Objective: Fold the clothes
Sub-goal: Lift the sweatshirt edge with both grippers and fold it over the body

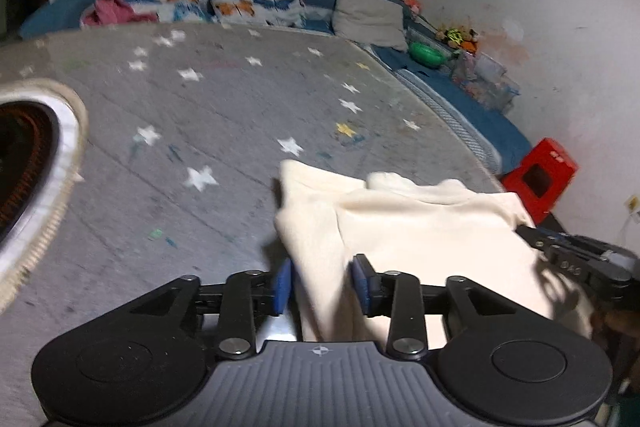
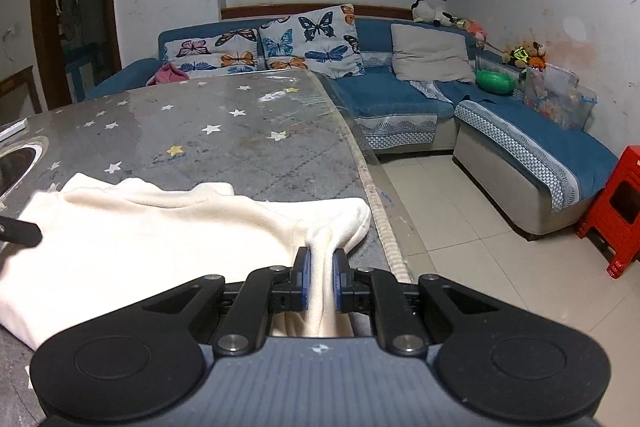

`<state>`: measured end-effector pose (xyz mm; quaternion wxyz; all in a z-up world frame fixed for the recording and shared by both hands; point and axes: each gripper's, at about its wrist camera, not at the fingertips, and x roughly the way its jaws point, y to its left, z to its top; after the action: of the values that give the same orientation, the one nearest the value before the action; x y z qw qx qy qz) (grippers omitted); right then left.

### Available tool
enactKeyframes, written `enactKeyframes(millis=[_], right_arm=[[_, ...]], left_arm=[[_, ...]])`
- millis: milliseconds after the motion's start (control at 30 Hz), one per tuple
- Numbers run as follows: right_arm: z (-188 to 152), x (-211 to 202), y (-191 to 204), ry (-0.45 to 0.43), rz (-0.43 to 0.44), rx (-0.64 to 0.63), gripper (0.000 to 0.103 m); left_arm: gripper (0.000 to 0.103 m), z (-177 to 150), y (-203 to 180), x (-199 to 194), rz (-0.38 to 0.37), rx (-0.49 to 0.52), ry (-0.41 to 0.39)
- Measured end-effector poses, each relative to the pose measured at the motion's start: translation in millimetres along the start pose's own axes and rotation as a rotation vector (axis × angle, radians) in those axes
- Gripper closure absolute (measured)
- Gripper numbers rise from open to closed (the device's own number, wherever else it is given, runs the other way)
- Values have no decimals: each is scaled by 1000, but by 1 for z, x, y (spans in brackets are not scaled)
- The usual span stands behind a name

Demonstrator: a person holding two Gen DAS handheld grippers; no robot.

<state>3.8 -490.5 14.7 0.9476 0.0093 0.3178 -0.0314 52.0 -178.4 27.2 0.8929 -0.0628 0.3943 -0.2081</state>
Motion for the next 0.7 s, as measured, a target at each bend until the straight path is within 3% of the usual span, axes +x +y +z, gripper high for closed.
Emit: enactKeyframes(millis=[200, 433, 700], right_arm=[[4, -2, -3, -1, -28, -2, 89], [11, -18, -2, -45, 1, 8, 89], [17, -19, 16, -60, 84, 0, 86]], left_arm=[[64, 6, 3, -11, 71, 31, -46], [66, 15, -2, -22, 25, 42, -81], [66, 18, -19, -13, -44, 85, -63]])
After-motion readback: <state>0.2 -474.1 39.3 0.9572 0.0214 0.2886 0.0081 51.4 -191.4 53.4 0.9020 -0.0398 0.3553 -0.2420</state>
